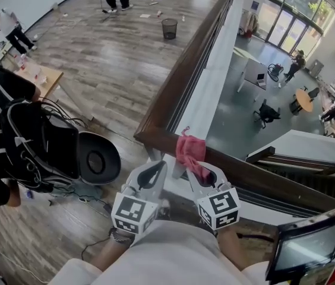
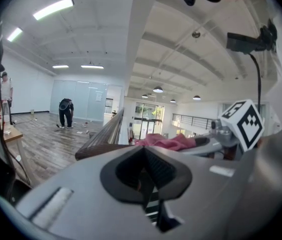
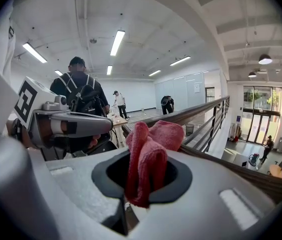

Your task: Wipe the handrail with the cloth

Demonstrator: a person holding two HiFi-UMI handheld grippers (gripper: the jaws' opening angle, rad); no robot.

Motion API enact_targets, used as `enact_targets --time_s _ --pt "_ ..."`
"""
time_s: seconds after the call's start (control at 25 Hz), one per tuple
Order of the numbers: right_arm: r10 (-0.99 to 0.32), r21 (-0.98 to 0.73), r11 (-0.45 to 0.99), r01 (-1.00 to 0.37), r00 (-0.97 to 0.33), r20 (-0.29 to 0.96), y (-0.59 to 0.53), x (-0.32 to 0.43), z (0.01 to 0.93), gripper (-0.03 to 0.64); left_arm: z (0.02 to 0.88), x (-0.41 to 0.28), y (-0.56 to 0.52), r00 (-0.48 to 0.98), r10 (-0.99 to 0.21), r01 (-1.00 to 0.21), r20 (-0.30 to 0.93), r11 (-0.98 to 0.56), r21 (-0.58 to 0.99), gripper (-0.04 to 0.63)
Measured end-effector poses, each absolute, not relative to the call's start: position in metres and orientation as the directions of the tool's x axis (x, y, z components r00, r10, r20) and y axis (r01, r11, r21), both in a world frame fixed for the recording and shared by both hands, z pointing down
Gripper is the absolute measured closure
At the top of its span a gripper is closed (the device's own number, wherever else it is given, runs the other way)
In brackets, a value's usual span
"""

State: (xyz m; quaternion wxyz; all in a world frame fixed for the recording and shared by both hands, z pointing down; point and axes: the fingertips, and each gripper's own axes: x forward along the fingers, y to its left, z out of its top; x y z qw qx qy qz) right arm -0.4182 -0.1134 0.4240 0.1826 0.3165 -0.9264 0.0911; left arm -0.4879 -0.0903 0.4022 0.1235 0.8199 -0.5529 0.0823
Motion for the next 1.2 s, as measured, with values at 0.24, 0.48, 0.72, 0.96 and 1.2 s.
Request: enact_targets --time_s 0.24,0.48,0.72,0.96,1.2 --pt "-0.555 -0.072 0.776 -0.626 -0.733 0.393 -0.11 -0.407 0.419 0.554 0.396 -0.471 -0.094 0.397 -0.875 -0.918 0.278 -0.384 0.101 0.589" --pt "-0.55 -0.094 0.775 -0.625 -0.739 0.388 -0.11 -0.403 0.423 0.554 0.401 -0.462 -0.101 0.411 -0.866 -0.911 0.284 -0.401 0.095 0.589" --pt "-0.547 -0.107 0.773 -0.625 -0.743 0.385 -0.11 -0.398 0.423 0.555 0.399 -0.455 -0.104 0.418 -0.865 -0.908 0.276 -0.411 0.088 0.589" --pt "-0.557 -0.118 0.764 -0.635 -0.74 0.377 -0.112 -0.389 0.426 0.554 0.404 -0.45 -0.105 0.422 -0.86 -0.905 0.287 -0.415 0.089 0.589" --pt "-0.565 -0.123 0.755 -0.644 -0.735 0.375 -0.11 -0.379 0.432 0.555 0.408 -0.44 -0.104 0.437 -0.856 -0.899 0.278 -0.43 0.088 0.589"
